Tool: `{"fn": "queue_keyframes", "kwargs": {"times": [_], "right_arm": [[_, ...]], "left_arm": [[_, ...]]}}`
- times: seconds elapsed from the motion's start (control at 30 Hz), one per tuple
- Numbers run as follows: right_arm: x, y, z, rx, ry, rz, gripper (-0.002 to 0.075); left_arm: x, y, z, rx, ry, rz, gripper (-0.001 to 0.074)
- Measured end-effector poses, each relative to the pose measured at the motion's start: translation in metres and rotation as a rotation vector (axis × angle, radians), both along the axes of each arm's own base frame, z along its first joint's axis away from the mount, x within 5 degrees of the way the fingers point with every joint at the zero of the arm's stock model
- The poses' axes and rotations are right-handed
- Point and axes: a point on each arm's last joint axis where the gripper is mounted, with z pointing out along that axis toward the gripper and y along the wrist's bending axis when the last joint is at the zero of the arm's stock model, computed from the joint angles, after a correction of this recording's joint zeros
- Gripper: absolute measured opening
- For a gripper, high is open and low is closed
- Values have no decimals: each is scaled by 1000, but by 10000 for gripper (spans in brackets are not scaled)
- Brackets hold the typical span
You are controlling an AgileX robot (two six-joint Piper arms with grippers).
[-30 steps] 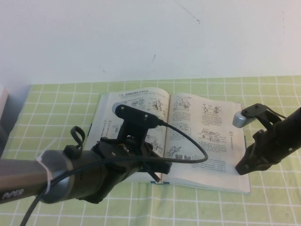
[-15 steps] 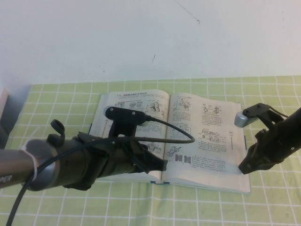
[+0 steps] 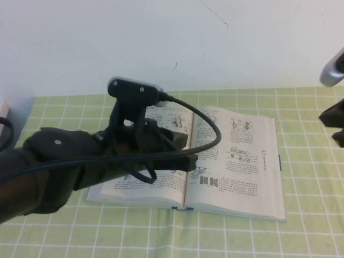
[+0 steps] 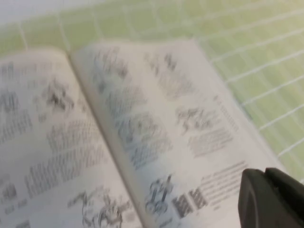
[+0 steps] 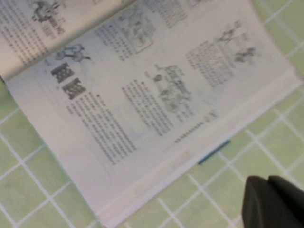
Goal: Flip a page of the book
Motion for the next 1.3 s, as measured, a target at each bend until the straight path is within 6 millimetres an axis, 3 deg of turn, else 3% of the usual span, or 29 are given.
{"fn": "queue_keyframes", "kwargs": {"times": [0.17,0.3,0.47,0.6,0.83,1.07,1.3], "right_arm": [[-37,-16,46,-68,-138,-91,-2],[-69,-24,76,-77,-246,-125,-2],[-117,-31,89,-53,-351,-141,-2],[-156,-37,76,-37,-409,-160,-2],[-204,-45,20,5,-476,-212,-2],[-222,-48,-28,58,-429,-275,-2],[-226,-48,-36,61,-373,-283,-2]], "left_arm": [[-20,16,43,-27,-165,-20,-4],[-34,37,78,-58,-314,64,-4],[-59,66,107,-50,-499,150,-4],[-82,92,110,-28,-589,223,-4],[-113,121,76,26,-603,274,-4],[-127,131,36,105,-574,246,-4],[-128,132,33,100,-568,244,-4]]}}
